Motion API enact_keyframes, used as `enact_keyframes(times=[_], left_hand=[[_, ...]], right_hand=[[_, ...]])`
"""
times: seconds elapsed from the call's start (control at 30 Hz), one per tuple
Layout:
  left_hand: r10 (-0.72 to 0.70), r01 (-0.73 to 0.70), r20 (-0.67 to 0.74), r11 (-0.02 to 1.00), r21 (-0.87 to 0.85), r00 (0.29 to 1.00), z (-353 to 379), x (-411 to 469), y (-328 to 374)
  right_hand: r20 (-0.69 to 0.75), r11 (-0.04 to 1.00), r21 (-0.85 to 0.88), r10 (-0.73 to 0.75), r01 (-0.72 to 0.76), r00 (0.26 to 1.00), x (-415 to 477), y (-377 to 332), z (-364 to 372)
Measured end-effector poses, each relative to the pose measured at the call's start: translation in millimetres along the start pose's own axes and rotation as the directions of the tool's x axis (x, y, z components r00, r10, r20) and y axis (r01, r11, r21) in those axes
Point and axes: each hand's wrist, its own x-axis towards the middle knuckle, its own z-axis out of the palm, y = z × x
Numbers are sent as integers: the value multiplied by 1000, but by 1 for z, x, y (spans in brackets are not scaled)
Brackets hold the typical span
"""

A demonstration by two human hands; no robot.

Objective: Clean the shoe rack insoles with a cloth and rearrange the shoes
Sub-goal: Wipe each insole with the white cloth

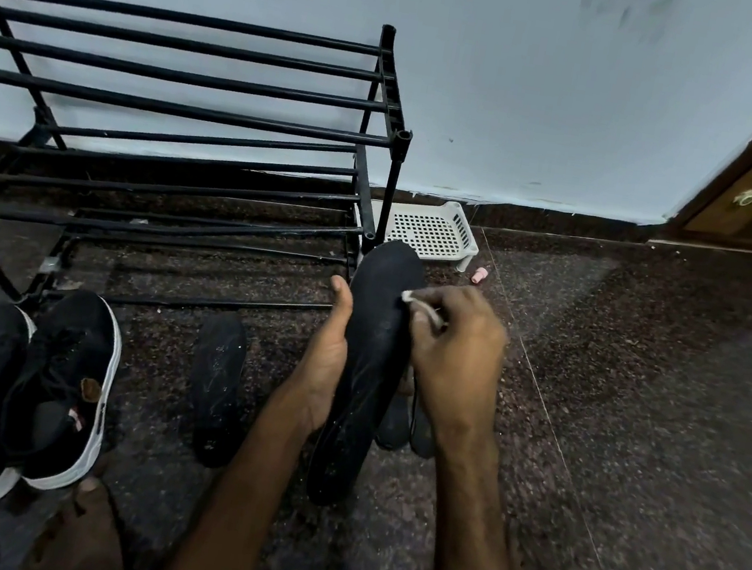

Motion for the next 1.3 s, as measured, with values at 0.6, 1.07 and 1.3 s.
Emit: enact_keyframes(times=[0.6,1.07,1.3], left_hand=[[77,-62,-69,979,193,995,-2,1,4],[110,-87,-64,953,290,992,-8,3,-1],[163,-118,-92,921,372,982,-5,-1,2]], right_hand=[[-133,998,40,45,-40,990,-5,4,-7],[-175,998,28,68,-64,982,-8,10,-5],[20,978,-112,178,-175,984,-21,31,11]])
